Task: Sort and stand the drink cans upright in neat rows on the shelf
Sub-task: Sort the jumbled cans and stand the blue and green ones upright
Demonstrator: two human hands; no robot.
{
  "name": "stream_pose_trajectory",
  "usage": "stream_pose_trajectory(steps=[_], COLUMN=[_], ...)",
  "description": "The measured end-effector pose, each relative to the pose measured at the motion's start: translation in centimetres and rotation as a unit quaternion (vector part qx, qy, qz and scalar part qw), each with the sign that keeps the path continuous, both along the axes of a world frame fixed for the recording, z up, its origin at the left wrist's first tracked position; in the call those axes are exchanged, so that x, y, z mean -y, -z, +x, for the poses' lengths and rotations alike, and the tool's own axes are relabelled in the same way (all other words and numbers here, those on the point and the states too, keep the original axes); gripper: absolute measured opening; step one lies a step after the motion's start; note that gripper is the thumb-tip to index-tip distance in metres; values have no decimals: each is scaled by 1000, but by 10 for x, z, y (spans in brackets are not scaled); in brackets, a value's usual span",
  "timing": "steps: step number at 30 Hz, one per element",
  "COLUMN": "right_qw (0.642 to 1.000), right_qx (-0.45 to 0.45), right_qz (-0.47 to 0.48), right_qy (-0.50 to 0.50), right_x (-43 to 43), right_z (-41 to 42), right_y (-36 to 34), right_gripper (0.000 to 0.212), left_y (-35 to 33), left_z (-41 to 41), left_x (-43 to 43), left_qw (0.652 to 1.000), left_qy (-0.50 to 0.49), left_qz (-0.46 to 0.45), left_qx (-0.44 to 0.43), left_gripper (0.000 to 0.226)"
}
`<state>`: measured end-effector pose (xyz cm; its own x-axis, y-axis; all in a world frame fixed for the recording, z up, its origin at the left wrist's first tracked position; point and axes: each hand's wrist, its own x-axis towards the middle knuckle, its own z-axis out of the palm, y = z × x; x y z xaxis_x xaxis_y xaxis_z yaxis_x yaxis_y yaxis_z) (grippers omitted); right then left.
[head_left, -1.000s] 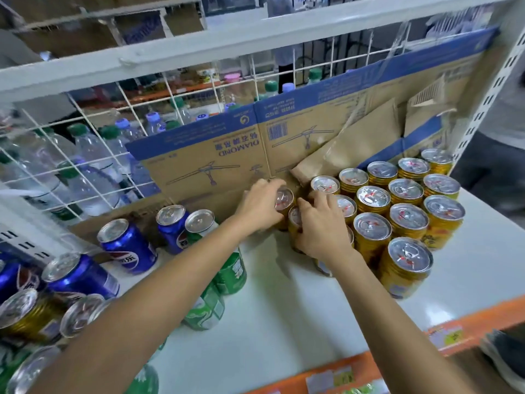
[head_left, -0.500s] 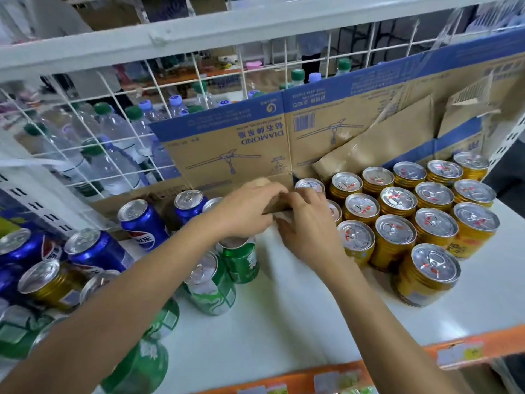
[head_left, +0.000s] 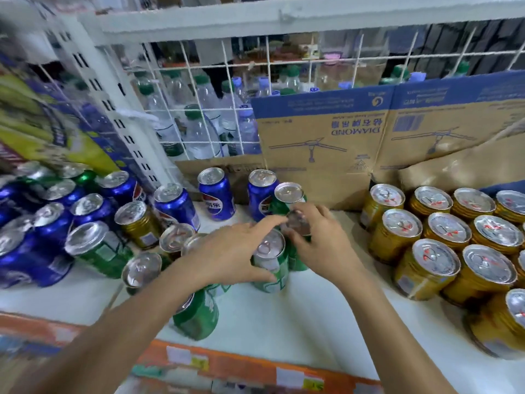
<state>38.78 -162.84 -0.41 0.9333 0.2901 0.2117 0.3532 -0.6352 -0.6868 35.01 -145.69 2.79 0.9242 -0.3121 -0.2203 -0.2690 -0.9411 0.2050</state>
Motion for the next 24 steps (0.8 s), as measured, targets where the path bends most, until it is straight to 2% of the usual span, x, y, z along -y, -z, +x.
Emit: stream_pose_trajectory(steps=[5,7,9,11,14,17,20,22,24], right_qw=[999,999,997,995,992,991,991,986,990], right_qx=[27,22,28,46,53,71,132,157,71], right_qz=[28,49,64,75,83,18,18,2,-32], right_qy=[11,5,-13,-41,-83,-109,-24,64,119], right_x=[-6,-15,-29,-44,-55,-56,-54,-52,-52], right_z=[-3,-8,-14,-17,-14,-8,6,22,39], right_y=[5,8,11,16,18,13,-1,-6,-6], right_gripper=[46,51,50,40,30,43,42,35,44], left_y=[1,1,2,1,-6,-13,-18,-20,-18], left_z=[5,10,15,22,31,35,41,48,57], left_x=[-13,-26,-39,-55,-78,-91,-104,-115,-127], left_qw=[993,990,988,987,987,988,977,973,981], left_qy=[-53,-75,-109,-144,-158,-148,-145,-142,-134], left_qz=[74,75,55,34,27,-3,-39,-21,29], left_qx=[77,97,93,65,11,45,148,181,139], left_gripper=[77,70,66,63,73,49,32,31,43])
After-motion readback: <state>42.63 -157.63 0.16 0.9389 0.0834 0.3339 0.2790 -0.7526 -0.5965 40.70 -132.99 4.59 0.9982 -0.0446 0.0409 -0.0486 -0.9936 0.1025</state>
